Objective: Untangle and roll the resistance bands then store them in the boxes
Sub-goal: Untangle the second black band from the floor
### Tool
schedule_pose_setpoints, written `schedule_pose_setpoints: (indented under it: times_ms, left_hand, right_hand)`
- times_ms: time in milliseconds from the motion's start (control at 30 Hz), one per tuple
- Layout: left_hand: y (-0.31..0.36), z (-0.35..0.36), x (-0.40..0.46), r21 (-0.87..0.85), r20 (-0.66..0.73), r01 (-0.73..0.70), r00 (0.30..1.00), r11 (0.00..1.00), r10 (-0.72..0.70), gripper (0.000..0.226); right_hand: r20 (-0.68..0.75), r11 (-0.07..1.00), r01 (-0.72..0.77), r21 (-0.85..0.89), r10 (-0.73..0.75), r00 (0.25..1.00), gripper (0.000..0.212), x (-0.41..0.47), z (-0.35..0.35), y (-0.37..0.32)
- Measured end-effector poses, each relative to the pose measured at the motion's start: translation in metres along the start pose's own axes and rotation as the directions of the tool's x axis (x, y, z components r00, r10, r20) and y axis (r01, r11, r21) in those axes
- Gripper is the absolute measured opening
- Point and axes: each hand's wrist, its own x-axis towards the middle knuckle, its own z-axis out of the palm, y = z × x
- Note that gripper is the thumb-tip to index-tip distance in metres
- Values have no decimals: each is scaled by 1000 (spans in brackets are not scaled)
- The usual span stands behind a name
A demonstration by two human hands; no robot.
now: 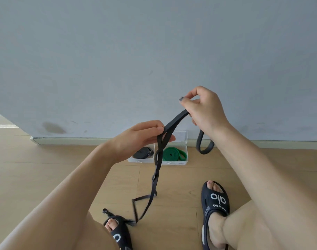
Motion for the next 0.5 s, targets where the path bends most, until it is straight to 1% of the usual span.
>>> schedule_pose_setpoints:
  times_ms: [67, 133, 167, 233, 300, 333, 400, 500]
  left_hand:
    - [2, 2, -1, 82, -38, 46, 998, 996, -43, 30]
    - [3, 5, -2, 214, -77, 80, 995, 974, -65, 38]
    - [4, 6, -2, 266, -91, 83, 994, 960, -61, 41]
    - [5, 8, -2, 302, -117, 62, 993, 951, -28, 44]
    - [4, 8, -3, 278, -131, 32, 991, 960, 5, 41]
    - [4, 8, -3, 249, -125, 17, 992, 968, 15, 36]
    - [3, 9, -4, 167, -92, -13, 995, 986, 29, 26]
    - [2, 9, -5, 90, -24, -34, 999, 995, 36, 21]
  right_hand:
    - [2, 1000, 6, -7, -6, 1000, 14, 0, 2, 1]
    - [-4, 1000, 1, -7, -1, 1000, 14, 0, 3, 0]
    - [-9, 1000, -4, -5, 4, 1000, 14, 0, 3, 0]
    - [-20, 1000, -15, -9, 15, 1000, 15, 1, 2, -1]
    - [-35, 999, -29, -15, 29, 999, 16, 2, 0, -1]
    - [-45, 999, -38, -13, 37, 998, 16, 2, -1, -1]
    - [-64, 998, -62, -5, 62, 996, 17, 3, -3, 0]
    - [-74, 995, -94, -24, 92, 993, 20, 5, -3, 2]
